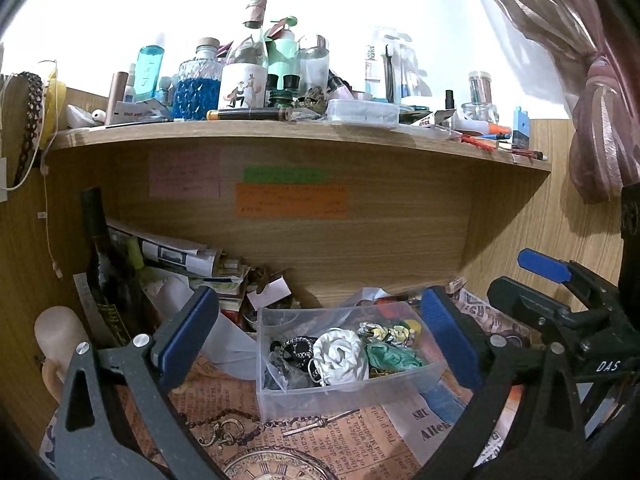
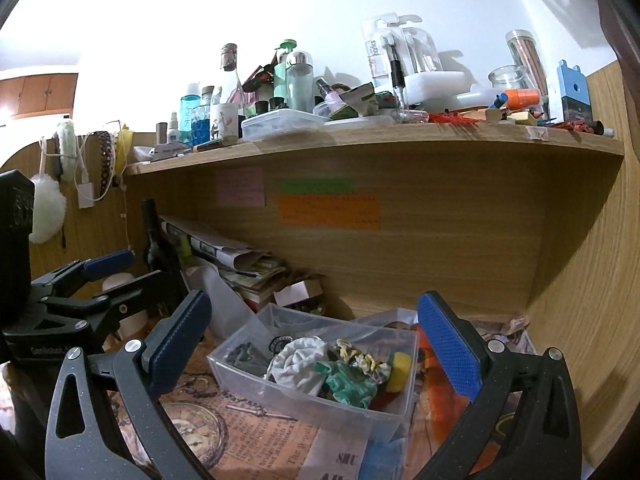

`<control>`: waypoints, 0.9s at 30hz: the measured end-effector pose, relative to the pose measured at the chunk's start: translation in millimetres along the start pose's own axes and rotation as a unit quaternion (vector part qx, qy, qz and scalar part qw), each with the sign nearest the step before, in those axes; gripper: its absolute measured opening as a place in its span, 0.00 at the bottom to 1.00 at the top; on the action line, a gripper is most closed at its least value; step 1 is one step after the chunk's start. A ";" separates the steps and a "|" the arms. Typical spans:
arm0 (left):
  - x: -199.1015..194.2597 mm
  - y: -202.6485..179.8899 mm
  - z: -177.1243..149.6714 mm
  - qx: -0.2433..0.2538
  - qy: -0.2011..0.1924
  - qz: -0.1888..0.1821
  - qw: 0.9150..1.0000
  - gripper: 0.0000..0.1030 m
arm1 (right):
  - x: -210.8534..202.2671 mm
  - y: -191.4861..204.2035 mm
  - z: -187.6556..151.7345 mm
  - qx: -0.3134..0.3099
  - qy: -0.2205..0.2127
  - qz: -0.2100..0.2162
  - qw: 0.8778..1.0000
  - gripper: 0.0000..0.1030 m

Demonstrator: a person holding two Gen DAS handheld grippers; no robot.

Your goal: Organize soft objects

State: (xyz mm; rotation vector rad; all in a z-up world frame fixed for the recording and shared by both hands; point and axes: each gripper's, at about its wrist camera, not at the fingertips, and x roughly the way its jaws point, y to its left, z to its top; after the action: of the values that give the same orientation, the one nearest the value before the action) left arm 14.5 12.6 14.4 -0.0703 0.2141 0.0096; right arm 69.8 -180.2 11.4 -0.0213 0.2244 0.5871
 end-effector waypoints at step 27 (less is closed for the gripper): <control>5.1 4.5 -2.6 -0.003 0.005 0.002 1.000 1.00 | 0.2 1.7 -0.4 0.002 -0.001 0.002 1.000 1.00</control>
State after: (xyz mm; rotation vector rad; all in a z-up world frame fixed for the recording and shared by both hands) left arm 18.9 16.8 10.4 -0.0755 0.2240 0.0136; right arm 69.0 -178.8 11.0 -0.0158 0.2243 0.5903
